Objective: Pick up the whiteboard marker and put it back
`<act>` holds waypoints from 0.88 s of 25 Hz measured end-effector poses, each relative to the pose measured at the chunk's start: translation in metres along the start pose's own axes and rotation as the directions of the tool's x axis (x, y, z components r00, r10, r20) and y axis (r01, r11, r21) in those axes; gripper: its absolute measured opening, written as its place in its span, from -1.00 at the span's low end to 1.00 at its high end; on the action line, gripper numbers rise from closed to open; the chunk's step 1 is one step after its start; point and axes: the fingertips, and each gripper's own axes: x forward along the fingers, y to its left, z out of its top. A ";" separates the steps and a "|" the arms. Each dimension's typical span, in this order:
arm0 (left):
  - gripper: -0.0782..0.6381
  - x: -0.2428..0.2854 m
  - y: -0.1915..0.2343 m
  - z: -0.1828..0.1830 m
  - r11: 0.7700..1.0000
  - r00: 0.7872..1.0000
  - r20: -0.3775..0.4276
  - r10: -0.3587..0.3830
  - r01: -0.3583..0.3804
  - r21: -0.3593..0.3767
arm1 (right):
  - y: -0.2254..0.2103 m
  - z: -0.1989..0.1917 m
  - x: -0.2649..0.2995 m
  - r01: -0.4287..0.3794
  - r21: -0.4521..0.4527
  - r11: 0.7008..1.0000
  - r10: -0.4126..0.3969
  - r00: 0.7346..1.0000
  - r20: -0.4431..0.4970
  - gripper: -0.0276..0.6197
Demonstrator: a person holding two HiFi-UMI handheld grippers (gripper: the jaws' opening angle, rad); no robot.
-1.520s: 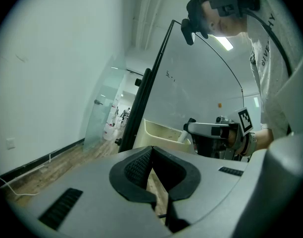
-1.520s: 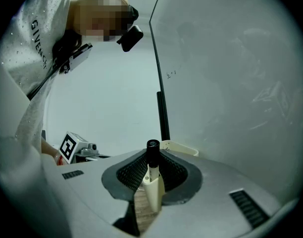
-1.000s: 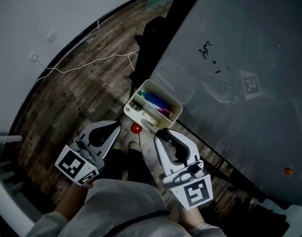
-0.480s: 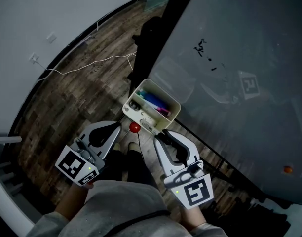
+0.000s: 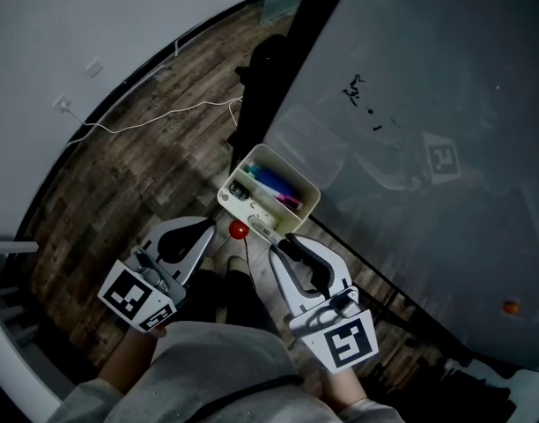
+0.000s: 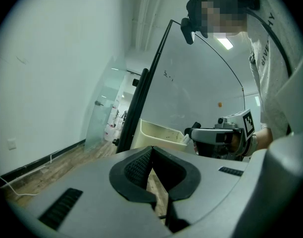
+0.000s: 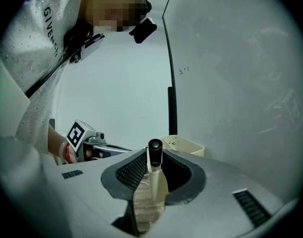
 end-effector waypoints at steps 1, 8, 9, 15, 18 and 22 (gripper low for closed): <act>-0.74 0.000 0.000 0.000 1.000 1.000 0.001 0.002 -0.002 0.000 | 0.000 0.000 0.000 -0.003 0.001 1.000 0.003 1.000 -0.002 -0.63; -0.74 -0.001 -0.001 0.002 1.000 1.000 0.009 0.018 -0.018 0.002 | 0.000 -0.002 0.001 -0.023 0.012 1.000 0.024 1.000 -0.004 -0.55; -0.74 -0.001 -0.001 0.003 1.000 1.000 0.012 0.021 -0.021 0.002 | 0.000 -0.001 0.000 -0.026 0.011 1.000 0.026 1.000 -0.005 -0.55; -0.74 0.000 -0.007 0.010 0.999 0.999 0.029 0.034 -0.035 0.013 | -0.002 0.000 -0.006 -0.044 0.000 0.999 0.044 0.999 -0.009 -0.53; -0.74 -0.001 -0.009 0.013 0.998 0.998 0.038 0.051 -0.052 0.020 | -0.002 0.001 -0.008 -0.062 -0.005 0.998 0.062 0.998 -0.007 -0.53; -0.74 -0.003 -0.015 0.018 0.997 0.996 0.055 0.069 -0.070 0.027 | -0.001 0.000 -0.010 -0.093 -0.011 0.996 0.093 0.996 -0.016 -0.53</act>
